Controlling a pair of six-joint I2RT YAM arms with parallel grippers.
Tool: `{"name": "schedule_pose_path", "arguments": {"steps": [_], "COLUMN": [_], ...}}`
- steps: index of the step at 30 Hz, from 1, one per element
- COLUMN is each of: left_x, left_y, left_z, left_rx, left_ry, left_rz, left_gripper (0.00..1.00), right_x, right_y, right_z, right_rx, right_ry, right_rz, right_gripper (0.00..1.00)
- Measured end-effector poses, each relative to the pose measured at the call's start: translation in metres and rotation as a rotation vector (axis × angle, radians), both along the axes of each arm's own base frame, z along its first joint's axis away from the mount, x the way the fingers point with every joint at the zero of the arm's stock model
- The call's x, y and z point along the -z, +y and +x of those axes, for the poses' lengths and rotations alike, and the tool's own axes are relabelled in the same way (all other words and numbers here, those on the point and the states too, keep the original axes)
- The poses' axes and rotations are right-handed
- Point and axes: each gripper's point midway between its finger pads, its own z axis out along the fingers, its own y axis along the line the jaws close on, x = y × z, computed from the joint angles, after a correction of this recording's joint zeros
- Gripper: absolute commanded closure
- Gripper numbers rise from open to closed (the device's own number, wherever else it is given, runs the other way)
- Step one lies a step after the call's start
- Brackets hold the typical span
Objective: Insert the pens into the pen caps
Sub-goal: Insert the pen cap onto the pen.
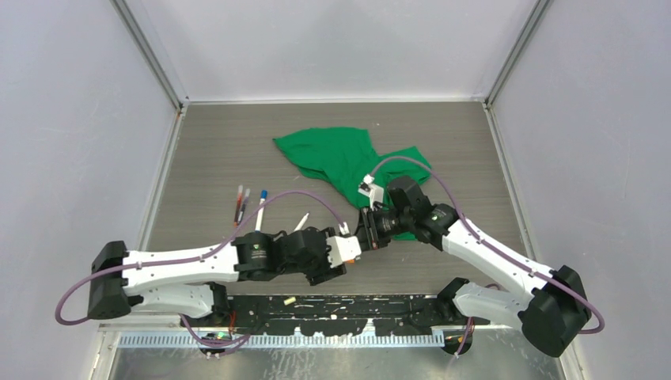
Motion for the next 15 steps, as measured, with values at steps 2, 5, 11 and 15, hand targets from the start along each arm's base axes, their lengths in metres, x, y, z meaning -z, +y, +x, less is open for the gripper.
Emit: {"name": "schedule_pose_path", "arguments": {"steps": [2, 5, 11, 15], "left_x": [-0.02, -0.043, -0.042, -0.041], "left_y": [-0.007, -0.004, 0.007, 0.011], "left_z": [0.0, -0.001, 0.002, 0.006], "left_rx": [-0.009, -0.033, -0.099, -0.138], "left_ry": [-0.008, -0.015, -0.007, -0.009], "left_rz": [-0.089, -0.173, -0.159, -0.152], "left_gripper": [0.29, 0.24, 0.27, 0.39], "right_x": [-0.01, -0.026, -0.035, -0.04], "right_y": [-0.002, -0.003, -0.006, -0.006], "right_z": [0.006, 0.011, 0.007, -0.001], "right_rx": [-0.001, -0.011, -0.045, -0.079], "right_ry": [-0.045, -0.104, -0.117, -0.104], "right_rz": [-0.013, -0.012, -0.017, 0.009], "right_gripper": [0.99, 0.99, 0.99, 0.99]}}
